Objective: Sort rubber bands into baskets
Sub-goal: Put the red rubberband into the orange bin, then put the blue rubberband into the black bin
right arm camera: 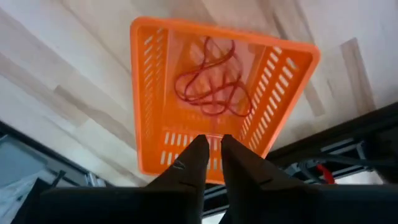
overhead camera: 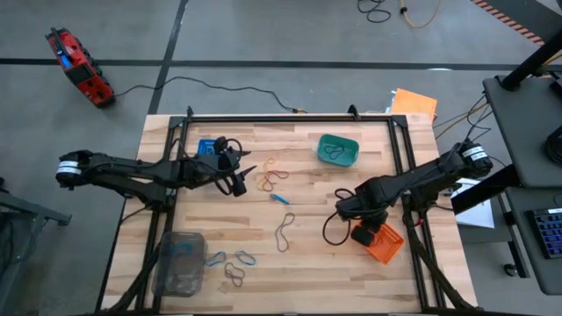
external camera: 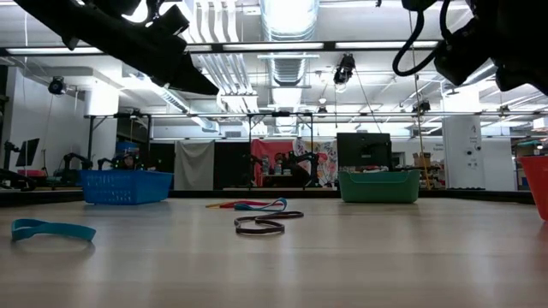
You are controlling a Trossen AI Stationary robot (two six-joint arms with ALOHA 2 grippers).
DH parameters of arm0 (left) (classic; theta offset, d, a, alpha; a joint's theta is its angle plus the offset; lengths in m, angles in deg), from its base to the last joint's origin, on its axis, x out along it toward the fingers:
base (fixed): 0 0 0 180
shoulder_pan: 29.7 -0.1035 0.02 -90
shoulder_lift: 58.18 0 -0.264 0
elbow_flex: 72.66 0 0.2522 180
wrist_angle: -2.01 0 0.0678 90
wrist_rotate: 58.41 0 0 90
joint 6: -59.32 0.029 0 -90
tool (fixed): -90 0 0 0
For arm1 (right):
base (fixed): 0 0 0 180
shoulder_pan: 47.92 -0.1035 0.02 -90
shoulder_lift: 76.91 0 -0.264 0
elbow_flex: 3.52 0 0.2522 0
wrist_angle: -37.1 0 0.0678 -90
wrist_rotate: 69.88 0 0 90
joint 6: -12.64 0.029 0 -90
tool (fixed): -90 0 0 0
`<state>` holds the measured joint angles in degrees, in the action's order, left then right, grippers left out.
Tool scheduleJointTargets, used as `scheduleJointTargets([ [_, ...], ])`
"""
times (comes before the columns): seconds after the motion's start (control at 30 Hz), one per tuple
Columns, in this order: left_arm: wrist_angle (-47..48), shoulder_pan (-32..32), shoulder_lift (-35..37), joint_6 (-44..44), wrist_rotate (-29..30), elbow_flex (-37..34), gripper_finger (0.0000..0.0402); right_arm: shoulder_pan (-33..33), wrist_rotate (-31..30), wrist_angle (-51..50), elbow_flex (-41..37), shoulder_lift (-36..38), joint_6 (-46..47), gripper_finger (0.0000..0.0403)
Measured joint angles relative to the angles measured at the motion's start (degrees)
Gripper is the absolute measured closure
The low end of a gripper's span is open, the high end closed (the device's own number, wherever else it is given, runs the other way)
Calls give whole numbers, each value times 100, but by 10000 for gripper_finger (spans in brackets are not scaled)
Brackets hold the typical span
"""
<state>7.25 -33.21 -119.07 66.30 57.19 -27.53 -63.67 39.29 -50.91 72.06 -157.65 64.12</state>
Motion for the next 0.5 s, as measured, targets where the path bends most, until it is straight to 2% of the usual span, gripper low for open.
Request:
scheduleJointTargets([
  [0.27,1,2,0,-13,-1,0,193,0,-192,33,0,-1,30,300],
  [0.5,1,2,0,-21,-20,0,193,54,-1018,778,57,-1,-548,274],
])
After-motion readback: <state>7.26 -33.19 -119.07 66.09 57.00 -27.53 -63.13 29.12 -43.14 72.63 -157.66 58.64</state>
